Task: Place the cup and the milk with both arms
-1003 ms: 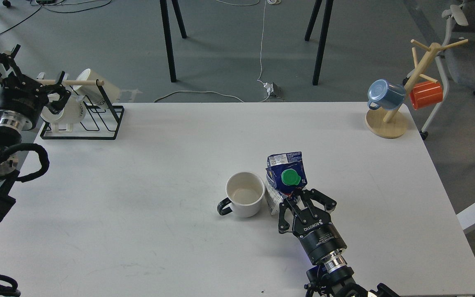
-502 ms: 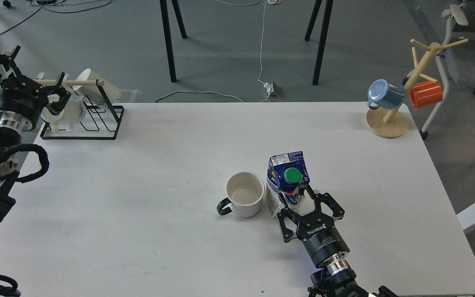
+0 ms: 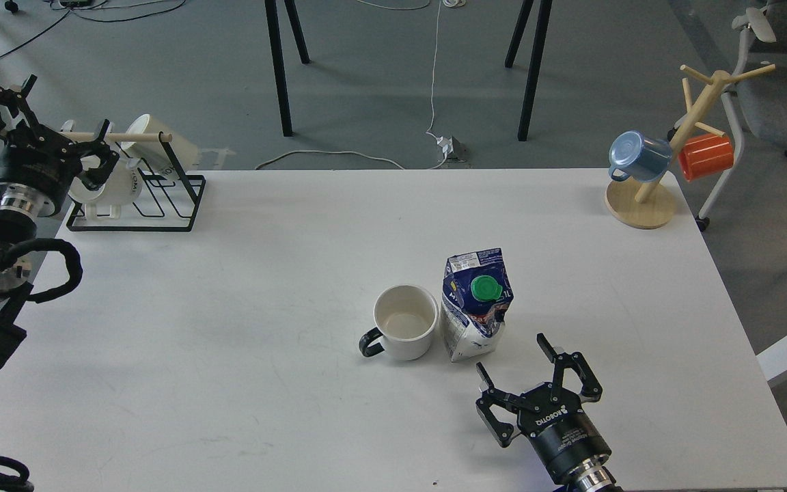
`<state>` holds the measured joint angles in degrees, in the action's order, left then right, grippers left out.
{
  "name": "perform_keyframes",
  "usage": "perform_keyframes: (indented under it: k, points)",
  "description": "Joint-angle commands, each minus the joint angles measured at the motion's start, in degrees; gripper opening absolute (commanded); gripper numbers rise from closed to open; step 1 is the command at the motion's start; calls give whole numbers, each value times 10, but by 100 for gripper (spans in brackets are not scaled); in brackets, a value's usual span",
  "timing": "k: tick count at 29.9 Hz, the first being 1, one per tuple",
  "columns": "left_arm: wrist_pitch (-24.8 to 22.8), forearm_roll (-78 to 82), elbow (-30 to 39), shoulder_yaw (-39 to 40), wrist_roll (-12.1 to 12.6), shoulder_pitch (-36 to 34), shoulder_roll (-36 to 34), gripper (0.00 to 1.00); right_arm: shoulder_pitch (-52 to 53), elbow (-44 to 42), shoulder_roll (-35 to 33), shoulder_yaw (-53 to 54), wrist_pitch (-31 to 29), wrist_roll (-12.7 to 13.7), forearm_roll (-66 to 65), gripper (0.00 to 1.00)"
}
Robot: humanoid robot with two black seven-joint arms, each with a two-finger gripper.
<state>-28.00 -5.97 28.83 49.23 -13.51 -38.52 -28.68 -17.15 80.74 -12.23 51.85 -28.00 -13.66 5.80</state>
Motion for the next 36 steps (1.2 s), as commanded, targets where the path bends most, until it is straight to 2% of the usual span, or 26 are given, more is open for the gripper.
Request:
perform_keyframes:
  k: [1, 5, 10, 14, 18, 22, 28, 31, 36]
  points:
    - [0, -2, -9, 1, 1, -17, -5, 99, -32, 50, -79, 19, 0, -1, -1, 98]
    - [0, -3, -9, 2, 1, -29, -1, 99, -30, 50, -132, 51, 0, -1, -1, 98]
    - [0, -4, -9, 3, 3, -45, -1, 99, -3, 49, -186, 148, 0, 2, 1, 98]
    - [0, -4, -9, 0, 4, -50, -4, 99, 58, 51, -240, 192, 0, 1, 9, 98]
    - [0, -1, -9, -18, 3, -44, -1, 99, 168, 33, -240, 217, 0, -1, 7, 98]
    - [0, -2, -10, -25, 1, -51, 3, 99, 291, -34, -248, 200, 0, -2, 7, 99]
    - [0, -5, -11, -22, 3, -93, 22, 99, 478, -228, -235, 136, 0, 12, 8, 99]
    - [0, -7, -15, -19, 4, -94, 30, 99, 526, -296, -204, 133, 0, 35, 19, 99]
    - [0, -7, -15, -15, 1, -100, 57, 99, 600, -398, -163, 133, 0, 90, 68, 99]
